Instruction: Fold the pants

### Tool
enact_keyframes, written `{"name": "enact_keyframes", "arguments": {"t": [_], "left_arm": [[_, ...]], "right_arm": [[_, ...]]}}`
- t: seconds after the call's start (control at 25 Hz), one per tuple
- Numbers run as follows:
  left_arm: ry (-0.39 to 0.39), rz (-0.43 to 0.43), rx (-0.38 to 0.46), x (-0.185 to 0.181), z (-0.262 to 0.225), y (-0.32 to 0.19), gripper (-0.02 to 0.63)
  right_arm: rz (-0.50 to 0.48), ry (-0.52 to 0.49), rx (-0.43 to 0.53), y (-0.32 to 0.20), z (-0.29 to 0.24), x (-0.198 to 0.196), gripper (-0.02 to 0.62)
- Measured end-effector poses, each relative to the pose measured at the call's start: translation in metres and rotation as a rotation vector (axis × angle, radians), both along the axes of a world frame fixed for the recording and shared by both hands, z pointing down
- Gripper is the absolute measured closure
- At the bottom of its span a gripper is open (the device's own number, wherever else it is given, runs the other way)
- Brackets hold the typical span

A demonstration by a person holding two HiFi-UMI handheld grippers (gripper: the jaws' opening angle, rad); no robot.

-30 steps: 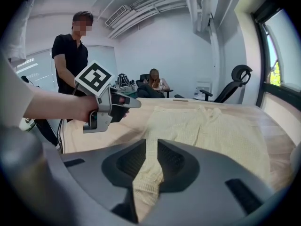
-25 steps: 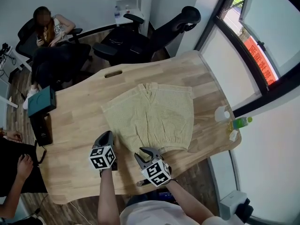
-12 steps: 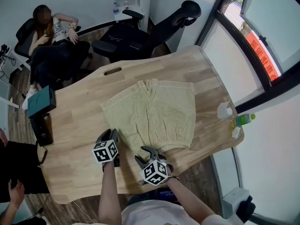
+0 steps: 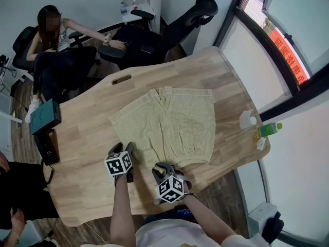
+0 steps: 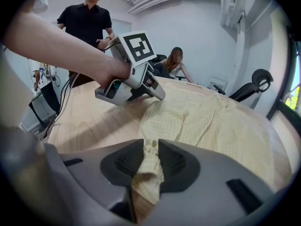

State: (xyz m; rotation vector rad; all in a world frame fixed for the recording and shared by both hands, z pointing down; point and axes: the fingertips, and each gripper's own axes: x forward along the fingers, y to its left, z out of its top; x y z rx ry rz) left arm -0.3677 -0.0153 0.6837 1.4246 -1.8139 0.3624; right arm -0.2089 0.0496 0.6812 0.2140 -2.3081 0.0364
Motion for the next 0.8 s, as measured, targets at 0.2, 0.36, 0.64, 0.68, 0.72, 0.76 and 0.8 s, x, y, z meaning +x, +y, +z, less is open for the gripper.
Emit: {"name": "enact_keyframes", "arguments": {"t": [0.2,0.36,0.64,0.68,0.72,0.76,0.8], "left_arm": [[-0.127,0.025,-0.089,-0.008,0.004,-0.003,0.443],[-0.120,0.040,-0.096,-0.013,0.004,-0.004,0.502],[-0.057,0.045,-0.097,-0.009,0.005,-0.007,0.589],[-0.054,0.044,-0.090,-0.008,0.003,-0.008,0.588],[-0.049,0.042,-0.080,-0.007,0.000,-0.010,0.589],[-0.042,0.037,-0.068,-0.007,-0.004,-0.011,0.589],[-0.031,0.031,-0.054,-0.007,-0.008,-0.012,0.589]], "right_arm": [[0.010,0.005,-0.032,-0.001,0.004,0.001,0.542],[0.036,0.009,-0.052,-0.007,0.003,0.000,0.569],[0.063,-0.003,-0.068,-0.015,-0.008,-0.001,0.576],[0.072,-0.010,-0.066,-0.018,-0.010,0.000,0.577],[0.082,-0.016,-0.065,-0.021,-0.013,0.001,0.577],[0.092,-0.022,-0.068,-0.023,-0.015,0.002,0.577],[0.102,-0.028,-0.075,-0.025,-0.017,0.002,0.577]]}}
